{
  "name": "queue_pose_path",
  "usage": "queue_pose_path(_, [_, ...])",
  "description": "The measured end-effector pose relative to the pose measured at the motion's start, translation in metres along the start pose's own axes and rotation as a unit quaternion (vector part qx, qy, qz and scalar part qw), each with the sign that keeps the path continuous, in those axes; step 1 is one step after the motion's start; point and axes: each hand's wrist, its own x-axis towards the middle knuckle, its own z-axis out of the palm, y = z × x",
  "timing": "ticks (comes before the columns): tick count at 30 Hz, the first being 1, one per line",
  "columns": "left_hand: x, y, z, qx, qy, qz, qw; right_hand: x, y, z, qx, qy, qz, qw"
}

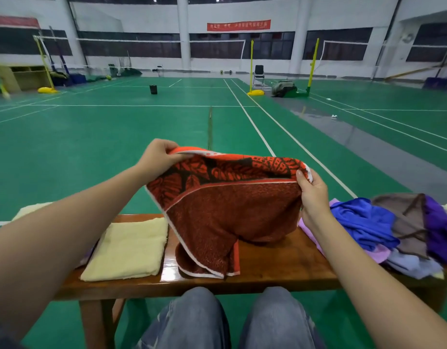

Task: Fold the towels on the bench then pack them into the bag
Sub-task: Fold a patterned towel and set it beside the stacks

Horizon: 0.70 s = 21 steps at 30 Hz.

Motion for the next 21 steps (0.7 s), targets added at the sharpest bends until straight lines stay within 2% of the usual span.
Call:
queue_pose_path(6, [-0.016, -0.008, -0.001, 0.03, -0.143, -0.08, 0.986, -0.007, -0.001, -0.014, 0.023, -0.003, 0.01, 1.0])
queue_pose_path(12, [-0.043, -0.027, 0.026, -0.085, -0.172, -0.108, 0.976, -0.028, 0.017, -0.022, 0.072, -0.088, 0.131, 0.985])
queue_pose_path(16, [-0.047, -0.026, 0.044, -0.126, -0.202, -0.126, 0.963, -0.039, 0.031, -0.024, -0.023, -0.161, 0.21, 0.964])
queue_pose_path(18, [-0.041, -0.027, 0.044, -0.125, -0.227, -0.141, 0.955, -0.034, 0.039, -0.026, -0.022, -0.145, 0.209, 0.967])
queue_pose_path(21, [-0.027, -0.035, 0.038, -0.139, -0.23, -0.169, 0.948, -0.02, 0.048, -0.029, 0.031, -0.072, 0.184, 0.98])
